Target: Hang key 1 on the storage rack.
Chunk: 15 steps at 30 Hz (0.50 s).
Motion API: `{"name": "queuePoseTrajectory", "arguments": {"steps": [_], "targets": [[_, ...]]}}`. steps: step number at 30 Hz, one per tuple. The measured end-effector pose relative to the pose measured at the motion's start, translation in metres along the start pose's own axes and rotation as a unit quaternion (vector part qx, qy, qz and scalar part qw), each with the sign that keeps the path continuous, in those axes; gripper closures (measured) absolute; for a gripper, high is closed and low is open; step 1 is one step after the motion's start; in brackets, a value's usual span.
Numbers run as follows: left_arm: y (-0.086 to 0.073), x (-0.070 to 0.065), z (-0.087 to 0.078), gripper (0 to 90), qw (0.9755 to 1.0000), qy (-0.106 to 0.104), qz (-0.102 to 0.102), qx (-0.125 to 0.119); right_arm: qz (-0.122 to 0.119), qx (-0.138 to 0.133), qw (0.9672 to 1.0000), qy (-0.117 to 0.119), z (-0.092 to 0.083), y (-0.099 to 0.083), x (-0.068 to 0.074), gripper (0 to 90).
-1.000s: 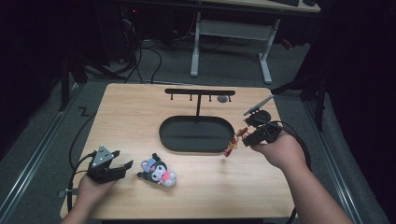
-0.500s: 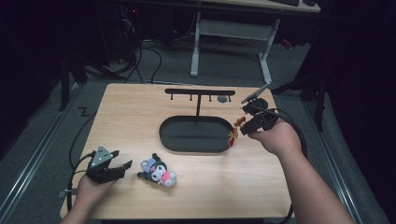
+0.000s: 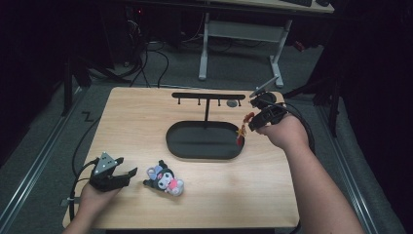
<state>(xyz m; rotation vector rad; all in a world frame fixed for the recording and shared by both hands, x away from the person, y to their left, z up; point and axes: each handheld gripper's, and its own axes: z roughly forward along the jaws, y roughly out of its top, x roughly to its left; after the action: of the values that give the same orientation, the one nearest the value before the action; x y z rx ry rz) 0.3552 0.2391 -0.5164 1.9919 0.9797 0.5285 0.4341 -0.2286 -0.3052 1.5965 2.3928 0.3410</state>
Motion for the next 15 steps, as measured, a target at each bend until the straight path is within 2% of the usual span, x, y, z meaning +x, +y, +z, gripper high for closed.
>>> {"name": "queuePoseTrajectory", "arguments": {"steps": [15], "targets": [[-0.001, 0.001, 0.000, 31.6, 1.0000, 0.000, -0.001, 0.000, 0.014, -0.018, 0.9996, -0.014, -0.002, 0.024, -0.011, 66.8]]}}
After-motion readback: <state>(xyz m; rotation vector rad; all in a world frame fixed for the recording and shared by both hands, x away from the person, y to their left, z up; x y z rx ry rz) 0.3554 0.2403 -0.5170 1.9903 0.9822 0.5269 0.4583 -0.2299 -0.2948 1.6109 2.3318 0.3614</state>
